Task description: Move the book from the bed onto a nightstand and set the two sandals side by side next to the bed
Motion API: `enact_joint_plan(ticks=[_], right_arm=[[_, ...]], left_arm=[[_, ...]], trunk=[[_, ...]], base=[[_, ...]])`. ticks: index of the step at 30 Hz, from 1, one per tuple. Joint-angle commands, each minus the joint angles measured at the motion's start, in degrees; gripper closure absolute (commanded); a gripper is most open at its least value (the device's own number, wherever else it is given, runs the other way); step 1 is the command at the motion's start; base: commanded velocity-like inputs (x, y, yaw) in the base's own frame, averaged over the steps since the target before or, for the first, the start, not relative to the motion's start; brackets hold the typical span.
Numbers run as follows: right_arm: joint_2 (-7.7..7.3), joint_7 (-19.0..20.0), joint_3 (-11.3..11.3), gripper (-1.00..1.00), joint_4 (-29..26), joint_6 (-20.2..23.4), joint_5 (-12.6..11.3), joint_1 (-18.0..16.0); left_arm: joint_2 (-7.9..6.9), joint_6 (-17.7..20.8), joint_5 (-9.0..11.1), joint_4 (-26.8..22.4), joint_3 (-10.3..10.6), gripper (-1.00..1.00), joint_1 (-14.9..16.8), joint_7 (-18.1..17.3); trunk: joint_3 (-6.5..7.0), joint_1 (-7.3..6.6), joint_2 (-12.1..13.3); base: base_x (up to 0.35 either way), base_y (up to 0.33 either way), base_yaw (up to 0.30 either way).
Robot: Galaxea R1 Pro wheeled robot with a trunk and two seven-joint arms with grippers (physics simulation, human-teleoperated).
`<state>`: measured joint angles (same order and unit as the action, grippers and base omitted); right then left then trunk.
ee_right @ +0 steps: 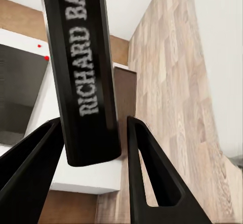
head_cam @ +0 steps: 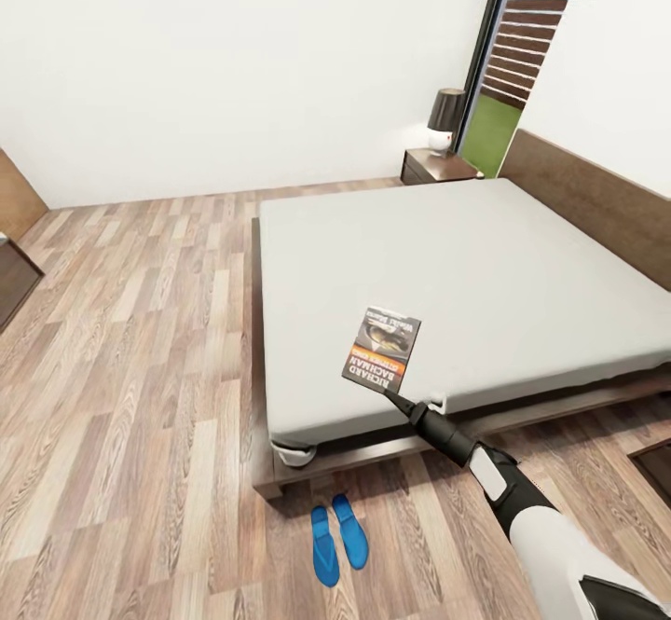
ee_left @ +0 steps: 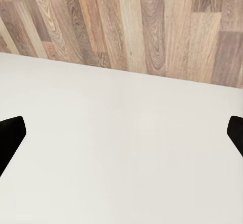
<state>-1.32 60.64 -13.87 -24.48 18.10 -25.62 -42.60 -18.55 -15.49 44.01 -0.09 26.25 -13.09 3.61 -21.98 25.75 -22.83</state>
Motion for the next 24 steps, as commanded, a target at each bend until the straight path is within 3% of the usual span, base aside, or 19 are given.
enact_joint_plan(ticks=[1,11,24], right_arm=[[0.34,0.11,-0.19,1.0,0.02,0.53,-0.33,0.14],[1.85,0.1,1.18,1.0,-0.02,0.48,-0.26,1.09],[2.01,-0.07,2.11,1.0,-0.03,0.44,-0.24,1.19]], left_arm=[[0.0,-0.19,0.14,-0.03,0.48,-1.0,-0.01,0.26],[0.01,-1.25,0.11,-0.02,0.55,-1.0,-0.01,0.26],[0.14,-1.71,0.11,0.0,0.64,-1.0,-0.02,0.54]], trunk=[[-0.05,0.03,-0.09],[0.03,0.03,-0.09],[0.04,0.03,-0.09]], base=[[0.0,0.0,0.0],[0.0,0.0,0.0],[0.0,0.0,0.0]])
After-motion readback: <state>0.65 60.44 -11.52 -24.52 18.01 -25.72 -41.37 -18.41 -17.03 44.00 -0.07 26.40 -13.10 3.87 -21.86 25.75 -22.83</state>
